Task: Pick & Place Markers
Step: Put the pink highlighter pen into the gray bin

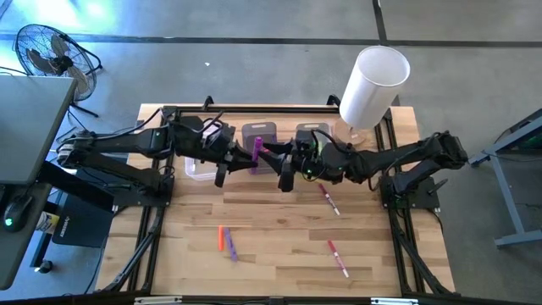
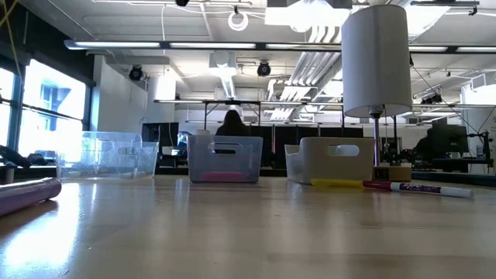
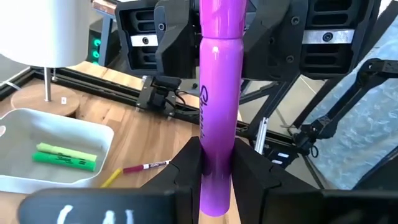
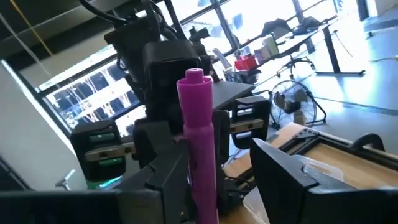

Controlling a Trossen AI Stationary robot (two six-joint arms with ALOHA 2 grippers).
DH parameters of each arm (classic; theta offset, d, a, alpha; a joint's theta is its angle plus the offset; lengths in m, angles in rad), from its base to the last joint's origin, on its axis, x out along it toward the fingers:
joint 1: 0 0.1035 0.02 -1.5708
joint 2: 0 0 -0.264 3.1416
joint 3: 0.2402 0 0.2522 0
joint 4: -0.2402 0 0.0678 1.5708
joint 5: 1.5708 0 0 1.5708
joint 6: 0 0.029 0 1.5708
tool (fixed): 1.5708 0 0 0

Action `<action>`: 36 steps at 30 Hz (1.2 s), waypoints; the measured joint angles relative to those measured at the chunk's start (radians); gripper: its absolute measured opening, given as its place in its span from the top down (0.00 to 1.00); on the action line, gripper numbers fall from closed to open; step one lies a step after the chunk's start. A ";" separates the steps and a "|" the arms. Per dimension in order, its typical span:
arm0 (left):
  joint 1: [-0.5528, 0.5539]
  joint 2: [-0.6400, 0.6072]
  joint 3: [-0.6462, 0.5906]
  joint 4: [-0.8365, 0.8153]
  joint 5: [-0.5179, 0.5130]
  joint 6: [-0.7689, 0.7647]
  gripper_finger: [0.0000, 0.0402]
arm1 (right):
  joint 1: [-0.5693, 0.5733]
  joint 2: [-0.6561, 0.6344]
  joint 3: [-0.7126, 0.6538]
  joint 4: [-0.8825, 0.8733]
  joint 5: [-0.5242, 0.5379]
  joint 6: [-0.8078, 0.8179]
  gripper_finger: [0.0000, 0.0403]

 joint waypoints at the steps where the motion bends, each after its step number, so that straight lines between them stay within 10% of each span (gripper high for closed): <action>1: 0.000 0.000 0.000 0.000 0.000 0.000 0.86 | -0.003 0.000 0.000 -0.001 -0.005 -0.005 0.60; 16: 0.056 0.093 -0.001 0.046 0.103 -0.061 0.86 | -0.079 0.039 0.000 -0.008 -0.137 -0.008 0.61; 23: 0.056 0.097 -0.001 0.049 0.073 -0.069 0.86 | -0.084 0.038 0.000 -0.005 -0.152 -0.056 0.87; 36: 0.056 0.095 -0.001 -0.007 0.008 -0.094 0.38 | -0.145 0.028 0.000 -0.082 -0.219 -0.032 0.88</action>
